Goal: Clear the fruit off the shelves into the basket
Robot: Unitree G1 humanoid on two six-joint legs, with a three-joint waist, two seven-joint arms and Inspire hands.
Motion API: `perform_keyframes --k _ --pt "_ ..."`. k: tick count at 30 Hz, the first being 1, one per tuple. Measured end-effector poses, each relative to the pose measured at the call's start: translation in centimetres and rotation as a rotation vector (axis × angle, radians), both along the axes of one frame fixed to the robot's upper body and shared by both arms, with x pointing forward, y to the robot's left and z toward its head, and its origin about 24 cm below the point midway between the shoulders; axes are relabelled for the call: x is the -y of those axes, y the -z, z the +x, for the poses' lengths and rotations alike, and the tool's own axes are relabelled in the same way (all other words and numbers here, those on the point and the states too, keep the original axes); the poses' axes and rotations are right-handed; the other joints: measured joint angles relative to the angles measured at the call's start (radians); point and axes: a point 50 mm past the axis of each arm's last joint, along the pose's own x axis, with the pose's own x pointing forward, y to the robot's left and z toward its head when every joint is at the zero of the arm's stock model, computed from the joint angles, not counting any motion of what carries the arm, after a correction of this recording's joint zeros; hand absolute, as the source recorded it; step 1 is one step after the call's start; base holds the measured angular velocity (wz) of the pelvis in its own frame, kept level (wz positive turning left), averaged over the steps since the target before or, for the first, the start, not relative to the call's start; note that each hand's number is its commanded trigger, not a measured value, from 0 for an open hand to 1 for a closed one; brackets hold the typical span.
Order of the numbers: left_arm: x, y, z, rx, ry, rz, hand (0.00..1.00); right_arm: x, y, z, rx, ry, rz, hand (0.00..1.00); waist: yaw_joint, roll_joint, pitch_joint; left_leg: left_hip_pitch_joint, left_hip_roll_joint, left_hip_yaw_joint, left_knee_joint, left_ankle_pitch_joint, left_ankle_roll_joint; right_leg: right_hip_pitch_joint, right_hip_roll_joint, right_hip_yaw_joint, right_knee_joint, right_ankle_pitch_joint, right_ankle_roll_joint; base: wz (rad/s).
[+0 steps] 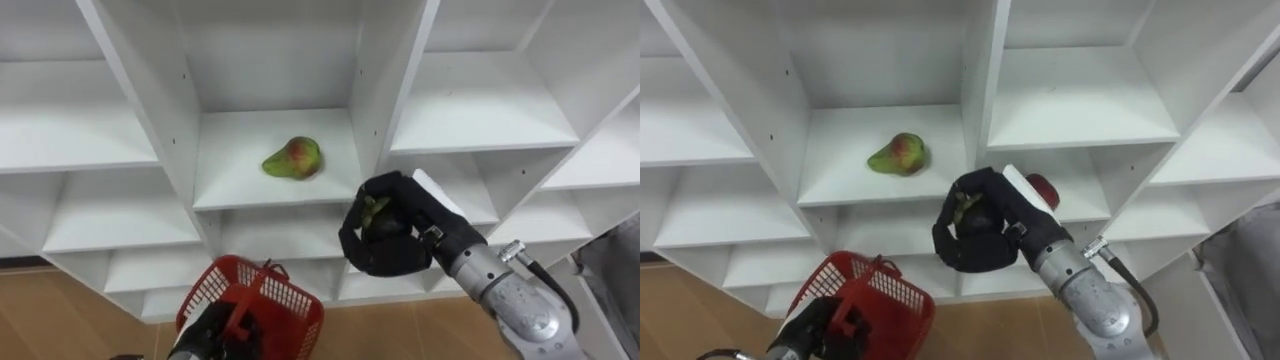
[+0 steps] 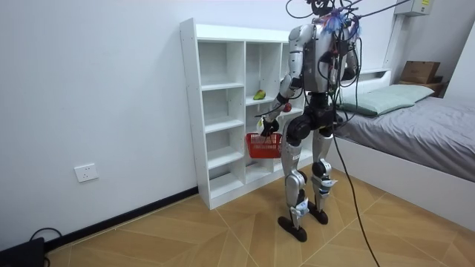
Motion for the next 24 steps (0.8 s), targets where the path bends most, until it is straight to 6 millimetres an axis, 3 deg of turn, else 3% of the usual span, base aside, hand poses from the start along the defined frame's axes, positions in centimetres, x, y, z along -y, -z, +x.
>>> perform_keyframes --k 6,11,17,24 --pt "2.0 -2.0 1.9 0.132 0.083 -0.068 1.0 0.2 2.1 -0.3 -0.066 0.047 -0.008 1.0 0.002 0.013 0.0084 -0.03 -0.001 -0.02 0.014 0.0 0.0 -0.017 -0.002 -0.014 0.0 0.0 0.0 0.08" --pt "3.6 -3.2 2.8 0.191 0.14 -0.141 1.0 -0.3 3.0 0.9 -0.078 0.065 0.009 1.0 -0.002 0.022 0.007 -0.081 0.0 -0.024 0.034 0.001 0.001 -0.063 -0.003 -0.019 0.012 0.003 -0.005 0.03" --pt "4.0 -4.1 3.8 0.224 0.138 -0.218 1.0 -0.2 4.0 2.4 -0.091 0.113 -0.001 1.0 -0.002 0.027 0.0075 -0.107 0.001 -0.024 0.043 0.001 0.001 -0.085 -0.009 -0.033 0.017 0.004 -0.006 0.02" --pt "5.9 -5.9 5.8 0.3 0.196 -0.312 1.0 -0.8 4.7 2.9 -0.111 0.142 0.006 1.0 0.001 0.036 0.0075 -0.145 0.0 -0.024 0.058 0.003 0.004 -0.125 -0.015 -0.035 0.039 0.004 -0.006 0.02"
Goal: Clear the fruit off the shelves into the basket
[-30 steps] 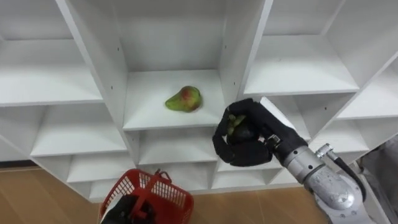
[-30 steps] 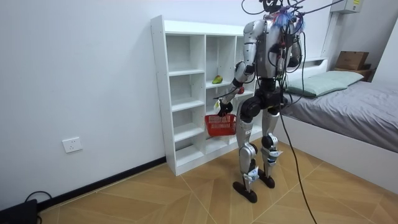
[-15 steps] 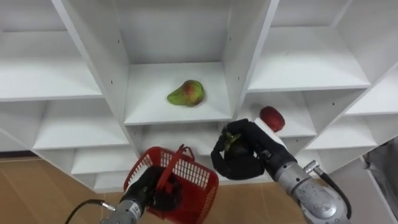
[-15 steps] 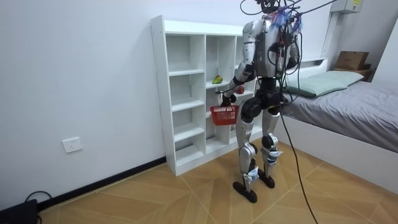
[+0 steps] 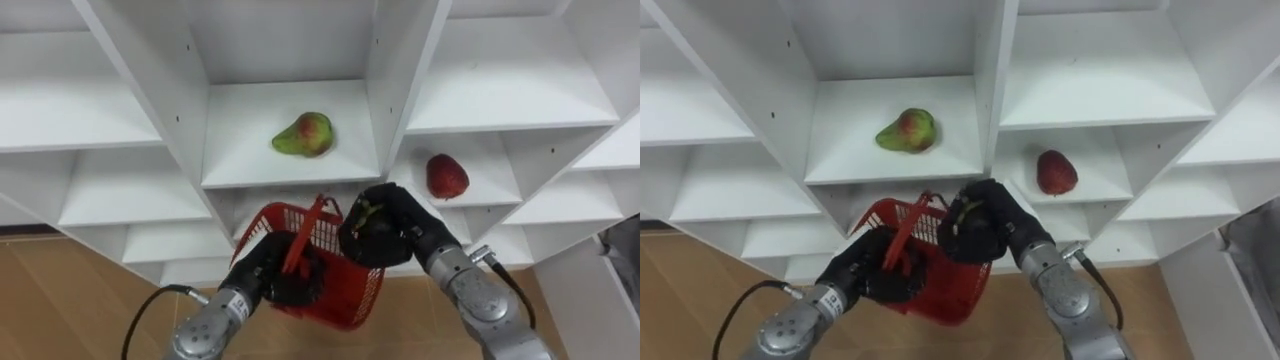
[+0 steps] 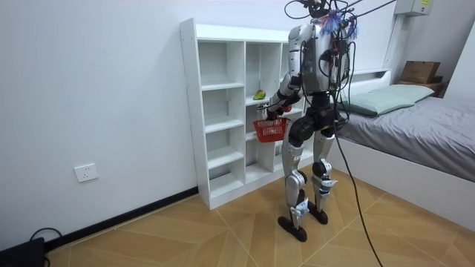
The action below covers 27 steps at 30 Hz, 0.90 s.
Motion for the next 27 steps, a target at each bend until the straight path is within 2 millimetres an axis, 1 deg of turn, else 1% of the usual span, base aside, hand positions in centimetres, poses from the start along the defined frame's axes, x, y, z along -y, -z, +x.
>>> perform_keyframes --k 2,5,12,15,18,20,22,23,24,25,26,27 --pt "0.7 -0.4 0.4 -0.002 0.008 -0.067 1.0 -0.4 -0.4 0.4 0.008 0.007 0.039 1.0 -0.003 0.001 0.0001 -0.01 0.0 0.0 0.0 0.002 0.002 -0.016 -0.002 0.002 0.008 0.0 0.0 -0.02" --pt "1.3 -0.5 0.4 -0.013 0.008 -0.121 1.0 -0.4 -0.3 0.5 -0.008 0.043 0.112 1.0 -0.004 0.001 0.0001 -0.01 -0.001 -0.001 0.0 0.003 0.003 -0.019 -0.005 0.002 0.012 0.0 0.0 0.0" --pt "1.4 -0.6 0.6 -0.022 0.003 -0.162 1.0 -0.4 0.2 0.8 -0.049 0.095 0.181 1.0 -0.006 0.002 0.0016 -0.011 -0.002 -0.001 0.0 0.004 0.005 -0.019 -0.006 0.003 0.014 0.0 0.0 0.0" --pt "1.5 -0.7 0.6 -0.028 -0.007 -0.188 1.0 -0.5 0.2 0.8 -0.054 0.1 0.199 1.0 -0.007 0.005 0.0054 -0.011 -0.003 0.001 0.0 0.004 0.005 -0.019 -0.007 0.003 0.014 0.0 0.0 0.0" --pt "1.5 -0.7 0.6 -0.028 -0.007 -0.193 1.0 -0.6 0.1 0.8 -0.048 0.107 0.199 1.0 -0.007 0.006 0.0063 -0.022 -0.002 0.001 0.002 0.005 0.005 -0.029 -0.007 0.002 0.014 0.0 0.0 0.0" --pt "1.7 -0.8 0.7 -0.027 -0.001 -0.197 1.0 -0.5 0.1 0.9 -0.04 0.115 0.198 1.0 -0.007 0.005 0.0101 -0.025 -0.002 0.002 0.003 0.005 0.005 -0.031 -0.007 0.002 0.014 0.0 0.0 0.0" --pt "1.8 -0.9 0.8 -0.023 0.002 -0.198 1.0 -0.5 0.1 0.9 -0.037 0.121 0.199 1.0 -0.007 0.005 0.0107 -0.027 -0.003 0.002 0.003 0.005 0.005 -0.032 -0.006 0.002 0.013 0.0 0.0 0.0" --pt "1.8 -0.9 0.9 -0.022 0.003 -0.201 1.0 -0.5 0.1 1.0 -0.039 0.125 0.206 0.85 -0.008 0.005 0.011 -0.027 -0.003 0.003 0.003 0.005 0.005 -0.032 -0.006 0.002 0.013 0.0 0.0 0.0" --pt "1.8 -1.0 0.9 -0.022 0.003 -0.203 1.0 -0.5 0.1 1.0 -0.04 0.128 0.209 0.53 -0.008 0.005 0.011 -0.027 -0.003 0.003 0.003 0.005 0.005 -0.032 -0.006 0.002 0.013 0.0 0.0 0.0" --pt "2.0 -1.0 0.9 -0.023 0.008 -0.203 1.0 -0.6 0.1 1.0 -0.042 0.131 0.216 0.29 -0.008 0.005 0.011 -0.027 -0.002 0.003 0.003 0.005 0.005 -0.032 -0.006 0.001 0.013 0.0 0.0 0.0" --pt "2.0 -1.0 0.9 -0.023 0.009 -0.203 1.0 -0.6 0.1 1.0 -0.042 0.134 0.217 0.0 -0.009 0.005 0.011 -0.027 -0.002 0.003 0.003 0.005 0.005 -0.032 -0.006 0.001 0.013 0.0 0.0 0.0" --pt "2.0 -1.0 0.9 -0.023 0.009 -0.203 1.0 -0.6 0.1 1.0 -0.042 0.135 0.218 0.0 -0.009 0.005 0.011 -0.027 -0.002 0.003 0.003 0.005 0.005 -0.032 -0.005 0.0 0.013 0.0 0.0 0.0"
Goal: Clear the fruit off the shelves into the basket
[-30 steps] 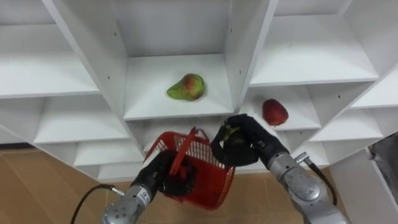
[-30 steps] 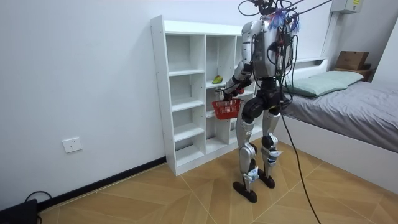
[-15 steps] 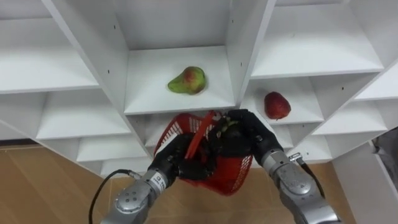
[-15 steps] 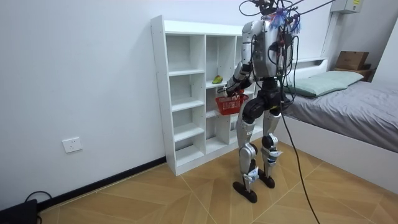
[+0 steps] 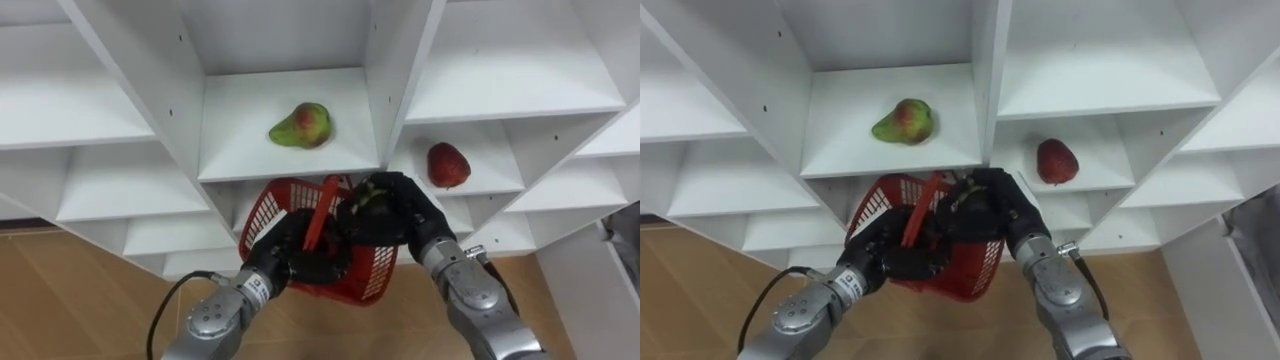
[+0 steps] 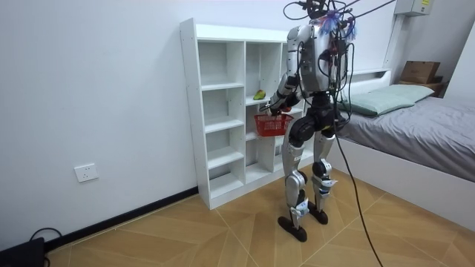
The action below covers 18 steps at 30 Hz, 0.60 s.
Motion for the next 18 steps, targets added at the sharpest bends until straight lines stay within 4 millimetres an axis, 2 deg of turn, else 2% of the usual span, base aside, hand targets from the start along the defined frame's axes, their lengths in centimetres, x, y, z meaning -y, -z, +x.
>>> perform_keyframes --k 18 --pt "-0.12 -0.72 0.36 0.036 0.002 0.003 1.0 -0.23 -0.21 -0.08 0.04 -0.011 -0.006 0.0 0.008 0.001 -0.0005 -0.035 0.002 0.001 0.026 0.0 0.0 -0.029 0.001 0.0 0.012 0.001 -0.001 0.0"
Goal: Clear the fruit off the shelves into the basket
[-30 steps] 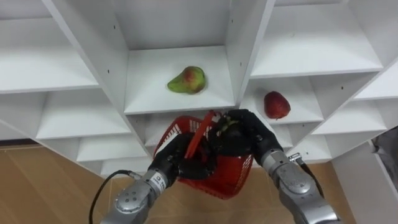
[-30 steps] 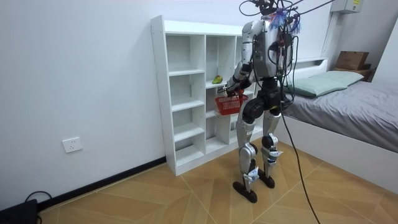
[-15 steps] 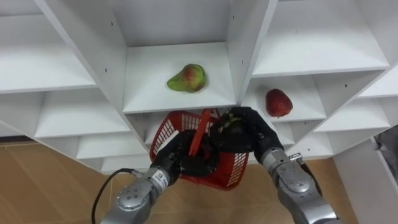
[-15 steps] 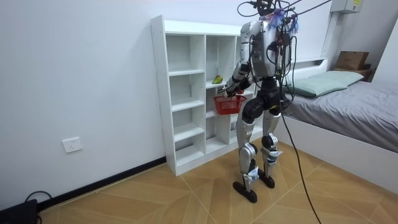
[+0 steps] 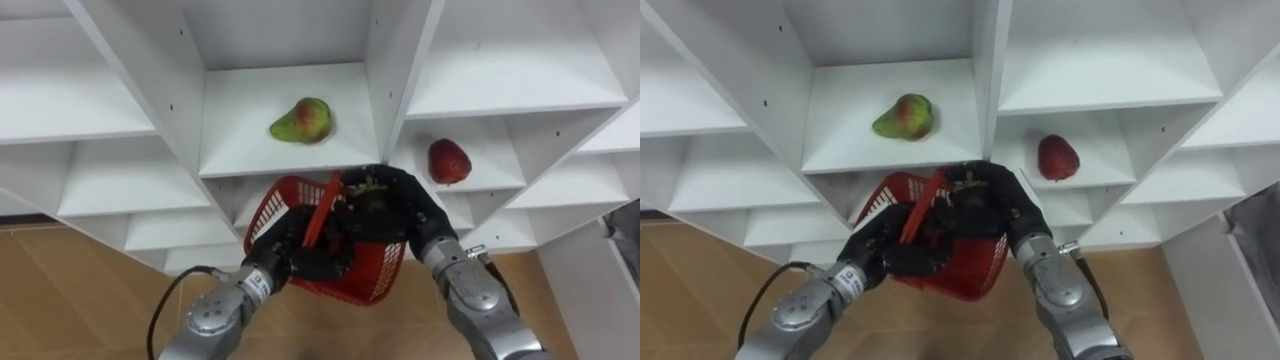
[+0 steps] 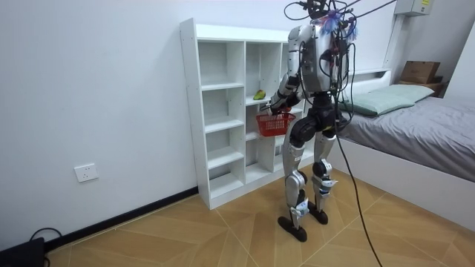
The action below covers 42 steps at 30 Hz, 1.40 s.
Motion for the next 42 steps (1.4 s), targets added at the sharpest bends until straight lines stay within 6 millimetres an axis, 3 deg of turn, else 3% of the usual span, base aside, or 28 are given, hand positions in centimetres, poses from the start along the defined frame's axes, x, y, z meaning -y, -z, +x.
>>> perform_keyframes --k 18,26,42 --pt "-0.2 -0.4 0.1 0.031 0.02 0.048 1.0 0.3 0.3 -0.4 0.001 -0.019 -0.007 0.0 -0.001 0.003 -0.0021 0.006 0.001 -0.001 0.0 0.0 0.0 0.003 0.0 -0.001 0.006 0.003 -0.003 0.0" --pt "-0.7 -0.3 0.1 0.031 0.026 0.063 1.0 0.3 0.4 -0.7 0.009 -0.029 -0.014 0.0 -0.004 0.015 -0.0094 0.009 0.001 -0.002 0.0 0.0 0.001 0.005 0.001 0.001 0.006 0.005 -0.004 0.0" --pt "-1.5 0.0 -0.2 0.019 0.056 0.088 1.0 0.6 0.8 -1.4 0.013 -0.086 -0.101 0.0 -0.005 0.009 -0.0075 0.045 0.0 0.0 -0.008 0.001 0.001 0.038 -0.001 0.003 0.0 0.004 -0.003 0.0"
